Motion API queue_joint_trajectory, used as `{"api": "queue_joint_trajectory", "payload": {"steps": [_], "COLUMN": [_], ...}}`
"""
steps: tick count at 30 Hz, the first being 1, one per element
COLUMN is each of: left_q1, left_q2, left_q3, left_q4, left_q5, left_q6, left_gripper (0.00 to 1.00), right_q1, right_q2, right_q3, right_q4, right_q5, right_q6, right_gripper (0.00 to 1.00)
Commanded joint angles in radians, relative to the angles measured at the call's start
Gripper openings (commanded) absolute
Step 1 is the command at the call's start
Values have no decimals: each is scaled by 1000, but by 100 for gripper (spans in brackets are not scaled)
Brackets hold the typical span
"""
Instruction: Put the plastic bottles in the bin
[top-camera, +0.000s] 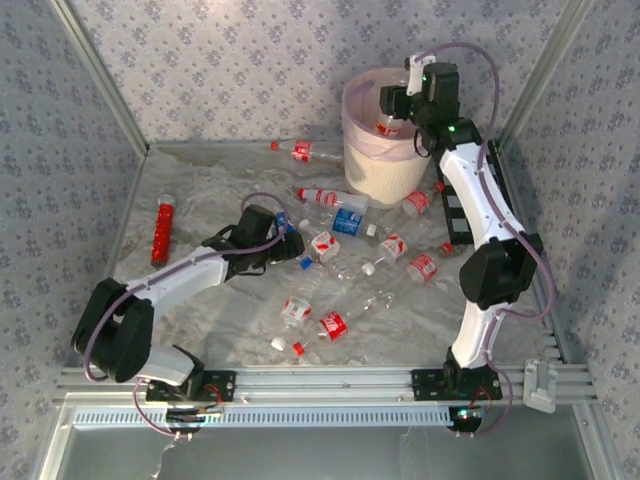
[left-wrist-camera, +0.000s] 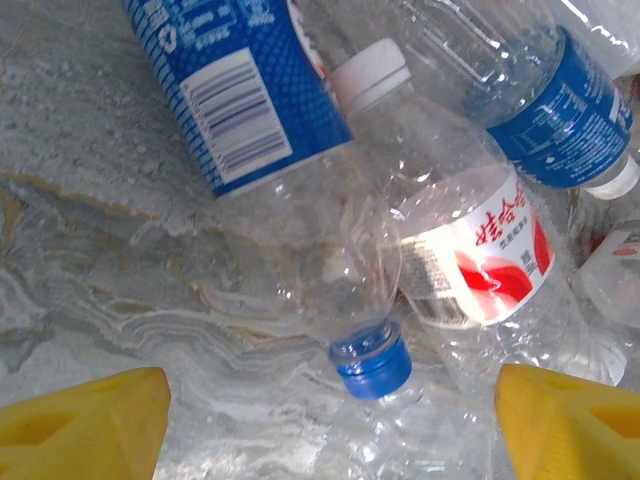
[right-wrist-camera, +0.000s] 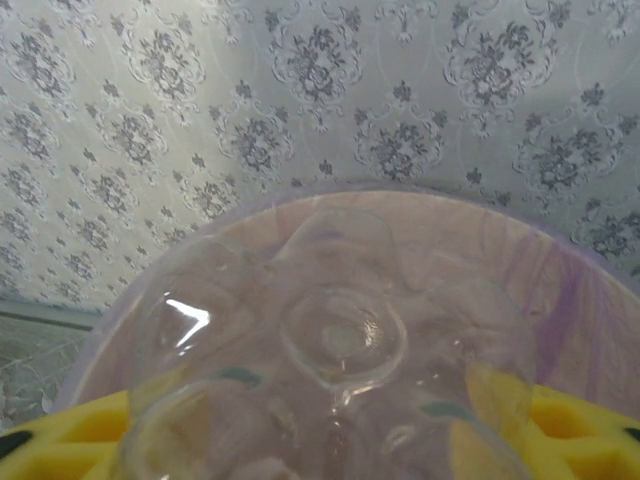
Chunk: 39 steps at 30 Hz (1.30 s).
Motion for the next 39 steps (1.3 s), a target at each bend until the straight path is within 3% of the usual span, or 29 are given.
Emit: {"api": "queue_joint_trajectory", "payload": {"steps": [1,5,10,18,24,28,35,39], "left_q1": [18,27,26,25,32,33,37,51], "left_q2": [31,85,142,209,286,274,161,81], "left_q3": [47,70,92,67,73,73,136,166], "left_q4": [46,50,40,88,168,142,-102,-227], "left_q5": [36,48,51,96,147,108,13,-37], "left_q6": [37,59,72,43,13,16,176,260], "left_gripper": [85,85,84,83,85,59,40,39], "right_q1": [-12,-36,-65,-64,-55,-43,-4,52], "right_q2": [-6,-39,-173,-543,-673,-743,-829,-789], "right_q3": [118,220,151,-415,-700,-814,-993,-986], "right_q4": [-108,-256,-394,-278,-268,-268,-139,-79], "right_q5": [28,32,-22,-168,-244,-290,-457,-477], "right_q6": [-12,8,91,234,298,306,339,382], "right_gripper": [83,99,100,100,100,100,98,97]}}
